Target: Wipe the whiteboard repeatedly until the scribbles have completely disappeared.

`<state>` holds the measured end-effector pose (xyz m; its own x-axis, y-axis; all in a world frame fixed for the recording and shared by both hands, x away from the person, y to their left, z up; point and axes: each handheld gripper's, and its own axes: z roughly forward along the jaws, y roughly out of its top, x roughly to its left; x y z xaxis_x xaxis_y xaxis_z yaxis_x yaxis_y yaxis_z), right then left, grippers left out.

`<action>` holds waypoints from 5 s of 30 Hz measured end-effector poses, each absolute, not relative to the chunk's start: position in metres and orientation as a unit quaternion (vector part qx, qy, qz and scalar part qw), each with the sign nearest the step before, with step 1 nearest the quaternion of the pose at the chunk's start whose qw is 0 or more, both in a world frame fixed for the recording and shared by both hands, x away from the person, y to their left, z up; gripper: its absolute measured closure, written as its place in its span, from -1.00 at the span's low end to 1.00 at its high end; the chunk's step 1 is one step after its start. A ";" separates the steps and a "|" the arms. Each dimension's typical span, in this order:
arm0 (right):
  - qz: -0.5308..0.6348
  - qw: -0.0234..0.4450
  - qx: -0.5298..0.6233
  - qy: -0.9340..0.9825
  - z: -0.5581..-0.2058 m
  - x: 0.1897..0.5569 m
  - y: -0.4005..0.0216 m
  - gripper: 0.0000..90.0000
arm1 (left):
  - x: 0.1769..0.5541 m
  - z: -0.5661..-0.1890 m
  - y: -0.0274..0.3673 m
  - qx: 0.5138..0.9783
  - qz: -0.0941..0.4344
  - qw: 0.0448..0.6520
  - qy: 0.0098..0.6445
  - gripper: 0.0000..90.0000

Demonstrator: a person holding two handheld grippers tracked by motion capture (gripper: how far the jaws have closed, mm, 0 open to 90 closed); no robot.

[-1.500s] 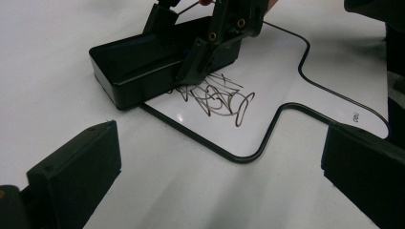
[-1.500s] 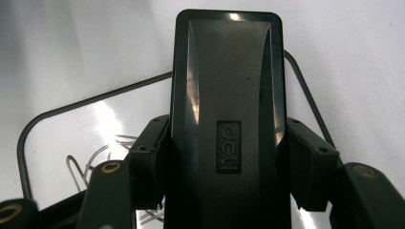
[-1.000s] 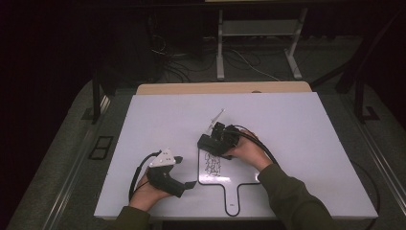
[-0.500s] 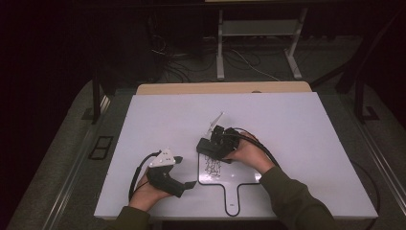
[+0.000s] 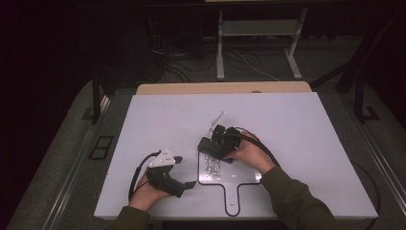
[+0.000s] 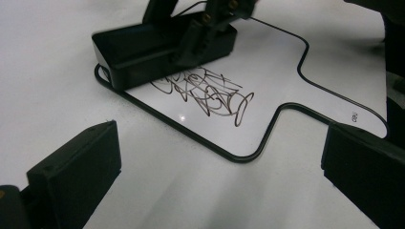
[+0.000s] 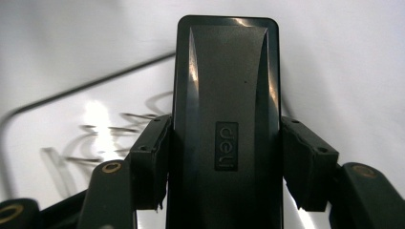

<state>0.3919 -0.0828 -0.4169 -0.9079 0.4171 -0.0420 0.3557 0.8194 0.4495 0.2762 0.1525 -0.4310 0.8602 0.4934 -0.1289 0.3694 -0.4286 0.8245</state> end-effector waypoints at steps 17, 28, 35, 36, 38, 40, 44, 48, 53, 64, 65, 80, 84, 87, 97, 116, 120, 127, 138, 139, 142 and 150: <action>0.207 0.074 0.169 0.961 -0.415 0.370 -0.071 -0.13 | 0.276 -0.432 0.152 0.843 0.064 0.467 0.257 -1.00; 0.208 0.078 0.173 0.959 -0.415 0.370 -0.073 -0.13 | 0.276 -0.432 0.152 0.846 0.063 0.464 0.255 -1.00; 0.202 0.086 0.179 0.959 -0.415 0.375 -0.077 -0.13 | 0.277 -0.433 0.152 0.846 0.062 0.464 0.255 -1.00; 0.204 0.079 0.176 0.960 -0.415 0.372 -0.075 -0.13 | 0.277 -0.433 0.151 0.845 0.062 0.465 0.257 -1.00; 0.205 0.075 0.162 0.962 -0.415 0.363 -0.072 -0.13 | 0.277 -0.433 0.151 0.845 0.061 0.466 0.256 -1.00; 0.207 0.071 0.153 0.964 -0.415 0.357 -0.071 -0.13 | 0.276 -0.433 0.151 0.844 0.062 0.466 0.256 -1.00; 0.213 0.063 0.142 0.965 -0.415 0.346 -0.069 -0.13 | 0.277 -0.433 0.151 0.846 0.061 0.464 0.256 -1.00; 0.216 0.050 0.119 0.968 -0.415 0.332 -0.065 -0.13 | 0.277 -0.433 0.151 0.846 0.063 0.463 0.255 -1.00; 0.216 0.056 0.125 0.967 -0.415 0.332 -0.065 -0.13 | 0.276 -0.433 0.151 0.846 0.064 0.464 0.254 -1.00; 0.212 0.060 0.137 0.966 -0.415 0.337 -0.067 -0.13 | 0.277 -0.433 0.152 0.846 0.064 0.464 0.255 -1.00; 0.210 0.059 0.134 0.967 -0.414 0.335 -0.066 -0.13 | 0.277 -0.433 0.152 0.846 0.064 0.463 0.254 -1.00; 0.200 0.073 0.130 0.968 -0.414 0.335 -0.064 -0.13 | 0.277 -0.433 0.152 0.847 0.064 0.462 0.254 -1.00; 0.198 0.065 0.108 0.972 -0.413 0.326 -0.060 -0.13 | 0.277 -0.433 0.151 0.847 0.064 0.462 0.254 -1.00; 0.195 0.066 0.106 0.973 -0.413 0.324 -0.058 -0.13 | 0.276 -0.433 0.151 0.848 0.064 0.461 0.254 -1.00; 0.192 0.077 0.118 0.971 -0.413 0.331 -0.055 -0.13 | 0.277 -0.433 0.151 0.848 0.064 0.461 0.254 -1.00; 0.183 0.098 0.145 0.967 -0.413 0.356 -0.054 -0.13 | 0.276 -0.433 0.151 0.847 0.062 0.462 0.256 -1.00; 0.185 0.098 0.167 0.963 -0.413 0.369 -0.055 -0.13 | 0.276 -0.433 0.151 0.847 0.061 0.461 0.256 -1.00; 0.180 0.101 0.204 0.957 -0.414 0.396 -0.059 -0.13 | 0.277 -0.434 0.151 0.848 0.060 0.461 0.255 -1.00; 0.176 0.088 0.211 0.958 -0.413 0.405 -0.053 -0.13 | 0.277 -0.434 0.151 0.848 0.058 0.461 0.255 -1.00; 0.174 0.088 0.206 0.959 -0.413 0.403 -0.051 -0.13 | 0.277 -0.434 0.151 0.847 0.058 0.462 0.256 -1.00; 0.174 0.091 0.210 0.958 -0.413 0.404 -0.050 -0.13 | 0.277 -0.434 0.151 0.848 0.059 0.461 0.255 -1.00; 0.163 0.101 0.220 0.956 -0.412 0.408 -0.055 -0.13 | 0.277 -0.434 0.152 0.848 0.059 0.462 0.255 -1.00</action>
